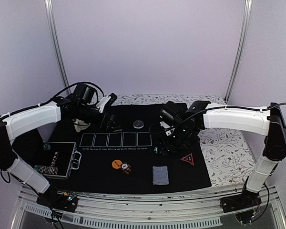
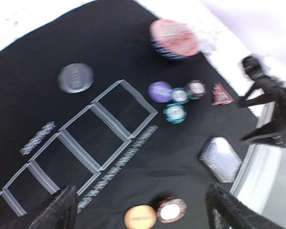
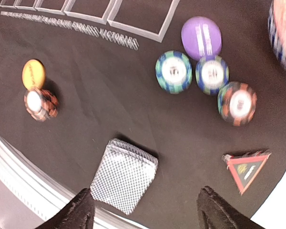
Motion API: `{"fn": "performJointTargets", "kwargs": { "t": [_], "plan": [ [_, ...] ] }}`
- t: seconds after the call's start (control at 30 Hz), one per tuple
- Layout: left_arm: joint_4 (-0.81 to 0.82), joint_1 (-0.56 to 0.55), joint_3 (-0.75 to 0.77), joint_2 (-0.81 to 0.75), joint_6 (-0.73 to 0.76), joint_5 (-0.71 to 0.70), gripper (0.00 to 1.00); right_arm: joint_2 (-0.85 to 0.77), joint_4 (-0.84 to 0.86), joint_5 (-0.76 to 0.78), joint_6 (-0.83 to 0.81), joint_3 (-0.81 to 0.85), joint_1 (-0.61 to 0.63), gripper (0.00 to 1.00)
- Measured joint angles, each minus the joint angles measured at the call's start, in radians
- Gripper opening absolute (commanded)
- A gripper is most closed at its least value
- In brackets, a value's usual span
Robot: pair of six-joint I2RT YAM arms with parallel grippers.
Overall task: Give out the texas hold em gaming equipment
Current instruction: Pick up the face-down deck piles from the poker table mat.
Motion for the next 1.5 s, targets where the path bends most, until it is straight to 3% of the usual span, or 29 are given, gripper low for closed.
{"fn": "performJointTargets", "kwargs": {
  "t": [0.1,0.27,0.47,0.7,0.87,1.07,1.5],
  "plan": [
    [0.024,-0.125,-0.002,-0.028,0.056,0.003,0.98,-0.051,0.038,-0.011,0.034,-0.117,0.002,0.9],
    [0.062,-0.413,-0.036,-0.07,0.193,-0.028,0.98,-0.132,0.095,-0.034,0.072,-0.236,0.002,0.92],
    [0.082,-0.571,-0.116,-0.091,0.305,-0.149,0.98,-0.172,0.113,-0.025,0.165,-0.299,0.032,0.99],
    [0.157,-0.558,-0.175,-0.247,0.301,-0.304,0.98,-0.03,0.036,0.076,0.306,-0.148,0.184,0.99],
    [0.219,-0.473,-0.184,-0.352,0.259,-0.379,0.98,0.101,0.002,0.106,0.362,-0.052,0.224,0.99],
    [0.222,-0.394,-0.199,-0.336,0.219,-0.412,0.98,0.21,-0.055,0.122,0.394,0.018,0.236,0.99],
    [0.222,-0.392,-0.225,-0.333,0.211,-0.406,0.98,0.267,-0.09,0.122,0.412,0.035,0.242,0.99]
  ]
}}
